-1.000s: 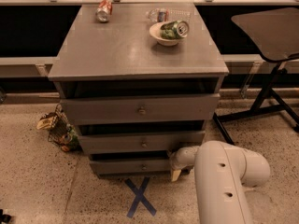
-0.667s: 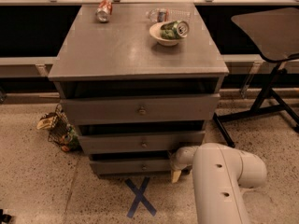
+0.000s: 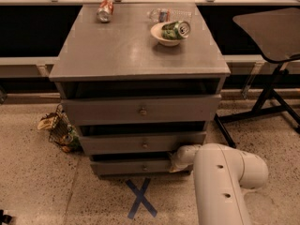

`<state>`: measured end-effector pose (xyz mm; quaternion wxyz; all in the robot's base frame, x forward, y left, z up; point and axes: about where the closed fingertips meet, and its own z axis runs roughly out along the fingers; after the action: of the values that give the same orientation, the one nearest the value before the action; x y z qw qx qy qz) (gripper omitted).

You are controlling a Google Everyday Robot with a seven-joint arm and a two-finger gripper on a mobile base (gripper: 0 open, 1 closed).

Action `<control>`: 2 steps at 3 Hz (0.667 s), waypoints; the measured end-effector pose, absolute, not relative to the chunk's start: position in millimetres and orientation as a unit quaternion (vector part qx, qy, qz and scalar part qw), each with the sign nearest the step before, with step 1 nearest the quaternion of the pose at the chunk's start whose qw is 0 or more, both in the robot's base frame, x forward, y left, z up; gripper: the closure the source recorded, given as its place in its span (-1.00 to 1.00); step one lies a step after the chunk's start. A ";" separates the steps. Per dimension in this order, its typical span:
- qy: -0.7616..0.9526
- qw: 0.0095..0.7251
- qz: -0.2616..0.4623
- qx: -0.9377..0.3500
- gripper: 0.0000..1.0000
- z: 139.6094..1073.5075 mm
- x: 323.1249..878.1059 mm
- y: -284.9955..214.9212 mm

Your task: Open bottom drawer

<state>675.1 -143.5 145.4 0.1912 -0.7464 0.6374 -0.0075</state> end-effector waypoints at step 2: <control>0.637 0.191 -0.008 -0.746 0.89 156.7 681.8 -143.6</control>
Offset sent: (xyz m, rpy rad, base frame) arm -0.1022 -0.0255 0.0191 -0.0344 0.2160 -0.0158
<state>681.8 -143.6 156.7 0.1911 -0.7464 0.6375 -0.0075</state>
